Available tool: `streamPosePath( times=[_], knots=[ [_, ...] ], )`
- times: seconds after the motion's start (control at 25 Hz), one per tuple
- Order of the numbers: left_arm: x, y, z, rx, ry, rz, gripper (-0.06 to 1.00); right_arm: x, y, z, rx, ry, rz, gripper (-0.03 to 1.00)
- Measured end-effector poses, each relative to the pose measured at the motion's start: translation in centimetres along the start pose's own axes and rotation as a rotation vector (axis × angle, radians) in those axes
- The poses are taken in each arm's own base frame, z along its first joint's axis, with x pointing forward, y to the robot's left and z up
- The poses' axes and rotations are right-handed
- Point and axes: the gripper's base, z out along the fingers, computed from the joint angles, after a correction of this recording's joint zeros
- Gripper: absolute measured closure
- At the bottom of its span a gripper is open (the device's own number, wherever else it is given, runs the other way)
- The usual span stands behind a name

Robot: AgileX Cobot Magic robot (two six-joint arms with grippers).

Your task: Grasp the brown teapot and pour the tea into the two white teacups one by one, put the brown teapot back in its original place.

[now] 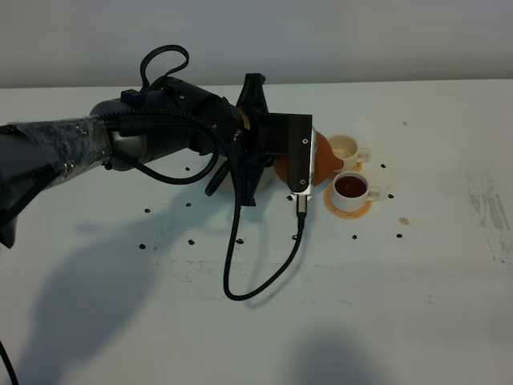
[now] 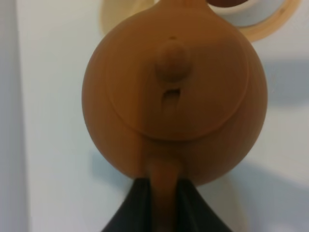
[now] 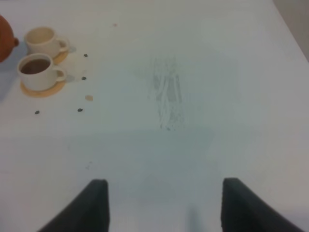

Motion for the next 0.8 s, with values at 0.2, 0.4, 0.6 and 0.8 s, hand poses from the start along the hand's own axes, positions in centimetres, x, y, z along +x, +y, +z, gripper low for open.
streamPosePath(
  times=[0.2,0.4,0.6,0.8],
  knots=[
    [-0.1,-0.2,-0.8,0.056,0.0,-0.108,0.86,0.0,0.0,0.0,0.0,0.0,0.0,0.48],
    [0.4,0.0,-2.1,0.116,-0.006,-0.236,0.86,0.0,0.0,0.0,0.0,0.0,0.0,0.48],
    [1.2,-0.5,-2.3,0.222,-0.004,-0.364,0.86,0.0,0.0,0.0,0.0,0.0,0.0,0.48],
    [1.1,-0.7,-2.7,0.268,-0.012,-0.436,0.86,0.0,0.0,0.0,0.0,0.0,0.0,0.48]
  ],
)
